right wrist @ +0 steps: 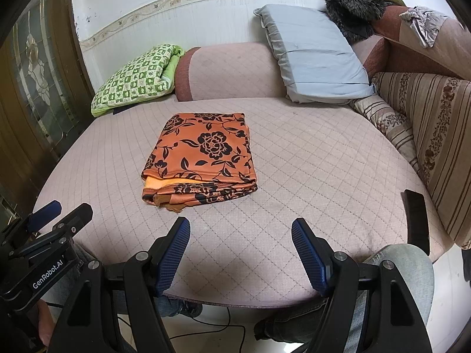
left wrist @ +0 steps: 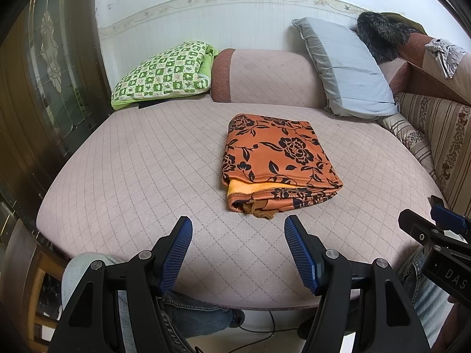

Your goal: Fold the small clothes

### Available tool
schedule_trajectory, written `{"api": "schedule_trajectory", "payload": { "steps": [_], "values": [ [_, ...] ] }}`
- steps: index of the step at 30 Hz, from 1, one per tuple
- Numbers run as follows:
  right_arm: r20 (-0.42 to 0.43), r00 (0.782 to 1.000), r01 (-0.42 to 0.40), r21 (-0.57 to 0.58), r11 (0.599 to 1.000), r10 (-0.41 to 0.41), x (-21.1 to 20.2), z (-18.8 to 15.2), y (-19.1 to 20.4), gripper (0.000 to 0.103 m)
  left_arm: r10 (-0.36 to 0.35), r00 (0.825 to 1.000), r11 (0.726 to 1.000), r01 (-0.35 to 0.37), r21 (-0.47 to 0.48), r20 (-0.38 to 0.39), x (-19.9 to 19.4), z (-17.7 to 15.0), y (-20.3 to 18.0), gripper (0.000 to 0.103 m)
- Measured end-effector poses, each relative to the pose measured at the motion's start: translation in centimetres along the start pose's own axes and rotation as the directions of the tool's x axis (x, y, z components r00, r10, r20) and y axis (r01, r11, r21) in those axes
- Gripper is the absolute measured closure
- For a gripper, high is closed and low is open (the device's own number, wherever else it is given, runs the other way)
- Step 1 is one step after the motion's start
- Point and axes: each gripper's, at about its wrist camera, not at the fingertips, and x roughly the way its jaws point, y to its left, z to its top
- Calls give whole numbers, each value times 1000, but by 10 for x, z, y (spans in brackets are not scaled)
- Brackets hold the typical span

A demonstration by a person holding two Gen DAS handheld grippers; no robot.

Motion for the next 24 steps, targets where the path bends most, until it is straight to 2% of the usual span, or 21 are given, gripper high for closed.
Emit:
{"api": "schedule_trajectory", "payload": {
  "steps": [24],
  "values": [
    [-2, 1000, -1, -12, 1000, 0, 2, 5, -3, 30, -9, 1000, 1000, 9, 1, -21, 5, 5, 4, 38]
  ]
}}
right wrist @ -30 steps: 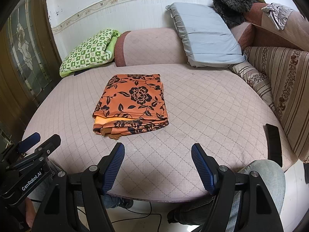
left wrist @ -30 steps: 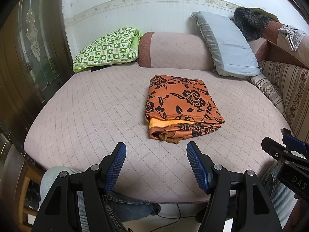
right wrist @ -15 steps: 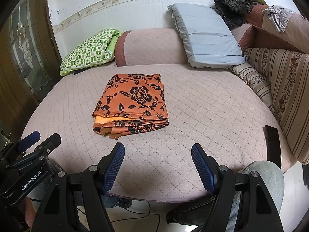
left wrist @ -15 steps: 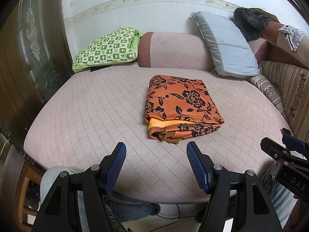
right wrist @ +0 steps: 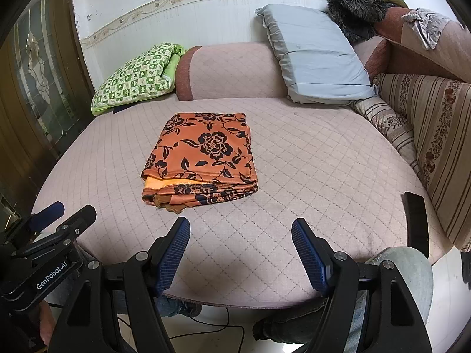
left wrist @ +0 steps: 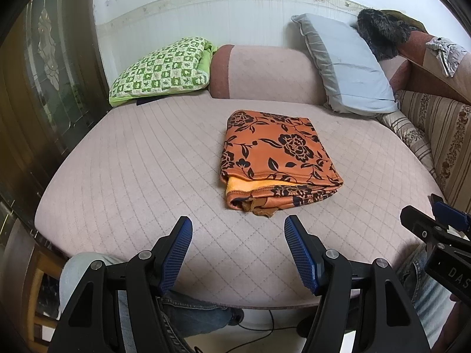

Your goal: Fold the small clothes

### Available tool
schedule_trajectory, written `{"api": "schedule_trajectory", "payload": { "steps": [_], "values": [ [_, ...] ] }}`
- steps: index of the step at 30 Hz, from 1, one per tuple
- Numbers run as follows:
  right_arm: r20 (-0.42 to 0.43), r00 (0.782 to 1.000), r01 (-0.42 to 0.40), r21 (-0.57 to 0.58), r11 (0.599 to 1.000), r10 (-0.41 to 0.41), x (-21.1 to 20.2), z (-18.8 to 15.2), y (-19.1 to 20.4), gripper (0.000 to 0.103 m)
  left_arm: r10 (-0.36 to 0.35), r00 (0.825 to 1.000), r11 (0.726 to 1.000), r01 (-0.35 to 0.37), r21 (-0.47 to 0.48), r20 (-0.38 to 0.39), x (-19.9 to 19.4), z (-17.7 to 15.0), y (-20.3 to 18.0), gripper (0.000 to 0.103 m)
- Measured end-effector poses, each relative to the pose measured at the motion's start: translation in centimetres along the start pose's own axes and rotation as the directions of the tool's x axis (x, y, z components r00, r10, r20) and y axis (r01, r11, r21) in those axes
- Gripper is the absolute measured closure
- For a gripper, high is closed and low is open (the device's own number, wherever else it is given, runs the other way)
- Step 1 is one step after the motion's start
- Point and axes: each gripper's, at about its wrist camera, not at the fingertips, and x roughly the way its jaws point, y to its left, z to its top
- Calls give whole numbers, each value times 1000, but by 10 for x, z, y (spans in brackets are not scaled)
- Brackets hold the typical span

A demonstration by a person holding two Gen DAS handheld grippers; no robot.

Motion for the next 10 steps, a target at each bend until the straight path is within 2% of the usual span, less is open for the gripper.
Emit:
{"api": "schedule_trajectory", "payload": {
  "steps": [7, 10],
  "values": [
    [-4, 1000, -5, 6, 1000, 5, 4, 3, -2, 30, -32, 998, 999, 32, 4, -46, 21, 10, 0, 38],
    [0, 1000, -12, 10, 1000, 12, 9, 8, -5, 29, -62, 998, 998, 62, -10, -26, 33, 19, 6, 38]
  ]
}}
